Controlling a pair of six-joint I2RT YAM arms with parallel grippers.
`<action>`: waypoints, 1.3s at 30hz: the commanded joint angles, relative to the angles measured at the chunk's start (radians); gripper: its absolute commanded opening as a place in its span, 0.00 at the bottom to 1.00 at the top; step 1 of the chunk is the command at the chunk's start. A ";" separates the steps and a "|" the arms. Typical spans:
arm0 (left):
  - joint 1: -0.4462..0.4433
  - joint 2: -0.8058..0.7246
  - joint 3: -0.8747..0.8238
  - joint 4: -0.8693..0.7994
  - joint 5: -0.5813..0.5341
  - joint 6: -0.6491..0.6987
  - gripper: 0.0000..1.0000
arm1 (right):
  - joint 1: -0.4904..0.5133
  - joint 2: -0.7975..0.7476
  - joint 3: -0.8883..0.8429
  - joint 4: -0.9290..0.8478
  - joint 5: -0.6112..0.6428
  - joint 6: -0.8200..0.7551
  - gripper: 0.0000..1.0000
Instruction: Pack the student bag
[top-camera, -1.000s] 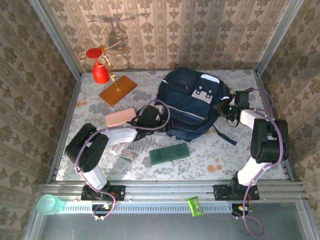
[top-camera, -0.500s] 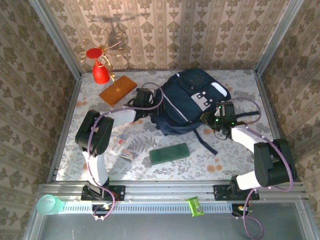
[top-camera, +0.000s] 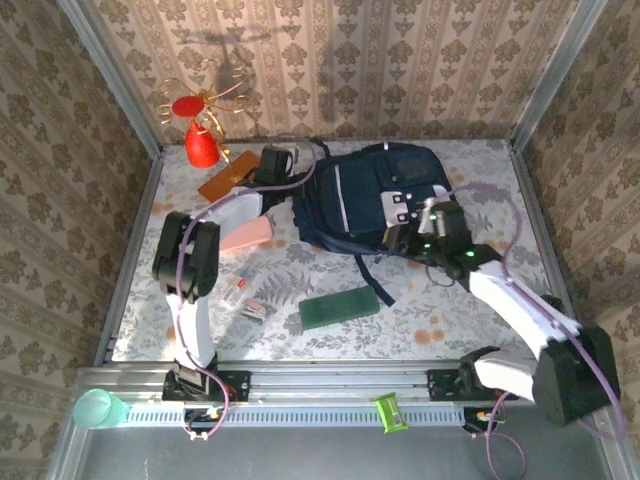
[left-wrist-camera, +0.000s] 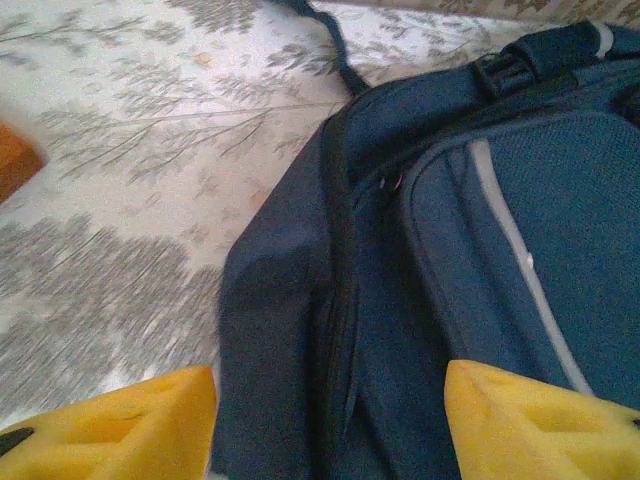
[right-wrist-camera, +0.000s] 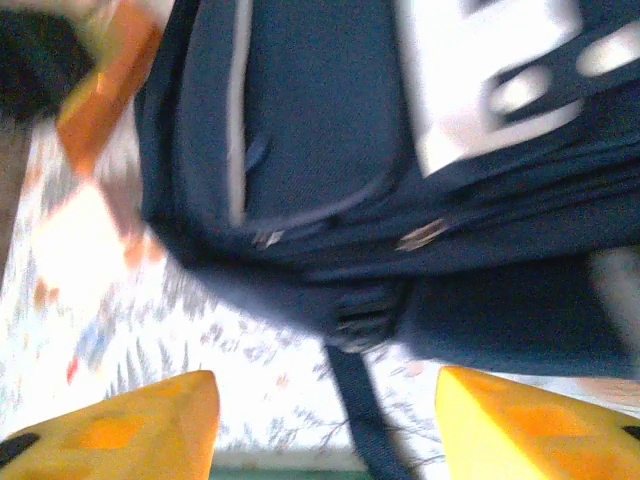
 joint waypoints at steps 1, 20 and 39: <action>-0.059 -0.166 -0.118 0.047 -0.066 0.039 0.63 | -0.162 -0.087 -0.028 -0.160 0.094 -0.076 0.67; -0.467 0.031 0.082 -0.079 0.058 0.106 0.46 | -0.299 0.255 -0.097 0.204 -0.167 0.073 0.66; -0.526 0.264 0.353 -0.276 -0.037 0.256 0.34 | -0.299 0.292 -0.130 0.260 -0.212 0.077 0.48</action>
